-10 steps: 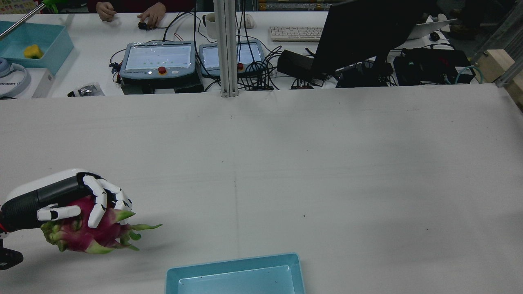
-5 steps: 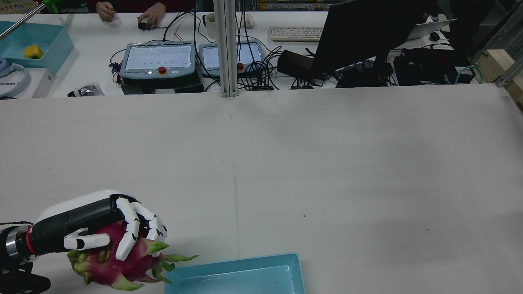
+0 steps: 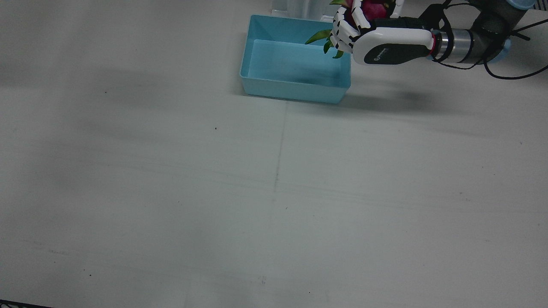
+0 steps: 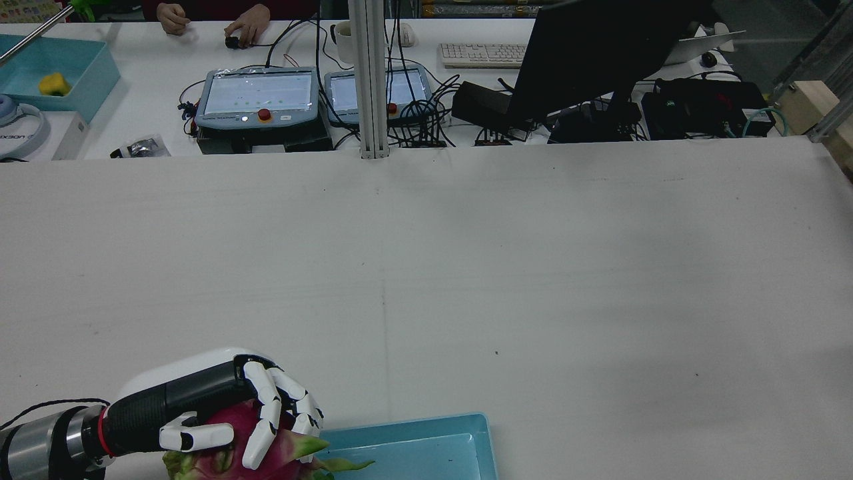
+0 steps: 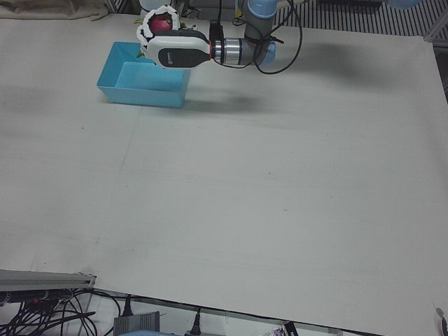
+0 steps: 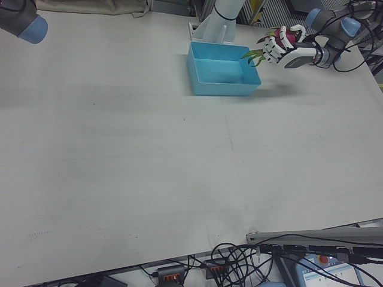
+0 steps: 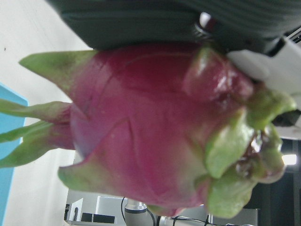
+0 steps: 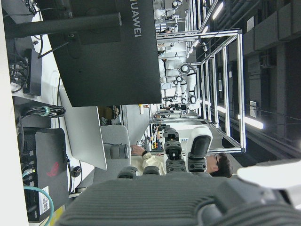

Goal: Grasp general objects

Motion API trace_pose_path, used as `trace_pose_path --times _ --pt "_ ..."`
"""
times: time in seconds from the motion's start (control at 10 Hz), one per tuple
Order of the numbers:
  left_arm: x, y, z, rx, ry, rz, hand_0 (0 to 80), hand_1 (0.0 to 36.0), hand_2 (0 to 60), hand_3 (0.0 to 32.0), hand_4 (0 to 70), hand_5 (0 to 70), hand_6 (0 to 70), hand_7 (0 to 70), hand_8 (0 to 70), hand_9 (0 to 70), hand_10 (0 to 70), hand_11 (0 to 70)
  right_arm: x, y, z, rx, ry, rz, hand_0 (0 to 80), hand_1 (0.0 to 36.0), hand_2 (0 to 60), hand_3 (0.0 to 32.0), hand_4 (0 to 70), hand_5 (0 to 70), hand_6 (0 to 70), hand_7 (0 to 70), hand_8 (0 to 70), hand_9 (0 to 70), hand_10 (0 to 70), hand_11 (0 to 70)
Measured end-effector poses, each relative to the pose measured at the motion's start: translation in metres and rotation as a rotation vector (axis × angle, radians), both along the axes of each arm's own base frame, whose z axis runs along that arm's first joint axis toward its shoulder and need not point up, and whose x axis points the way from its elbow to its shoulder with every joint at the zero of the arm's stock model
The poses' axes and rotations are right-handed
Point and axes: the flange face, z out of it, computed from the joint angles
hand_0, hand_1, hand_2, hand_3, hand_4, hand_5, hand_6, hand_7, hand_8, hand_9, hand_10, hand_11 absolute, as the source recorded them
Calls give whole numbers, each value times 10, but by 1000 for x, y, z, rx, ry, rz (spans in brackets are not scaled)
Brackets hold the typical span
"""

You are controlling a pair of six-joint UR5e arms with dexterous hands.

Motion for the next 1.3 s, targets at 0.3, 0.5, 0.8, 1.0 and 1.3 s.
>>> trace_pose_path --times 0.3,0.5,0.8,1.0,1.3 --pt "35 14 -39 11 5 32 482 79 600 0 700 700 700 700 700 700 700 700 0 0 0 0 0 0 0 0 0 0 0 0 0 0 0 0 0 0" --pt "51 21 -57 17 -2 45 478 61 600 0 700 700 700 700 700 700 700 700 0 0 0 1 0 0 0 0 0 0 0 0 0 0 0 0 0 0" --pt "62 29 -60 18 -6 65 485 41 0 0 234 129 213 269 135 41 230 337 0 0 0 0 0 0 0 0 0 0 0 0 0 0 0 0 0 0" --pt "66 31 -59 20 -2 71 484 60 0 0 17 50 44 137 29 13 56 90 0 0 0 0 0 0 0 0 0 0 0 0 0 0 0 0 0 0" --pt "71 34 -56 19 -5 78 477 62 0 0 0 37 20 124 19 10 17 34 0 0 0 0 0 0 0 0 0 0 0 0 0 0 0 0 0 0"
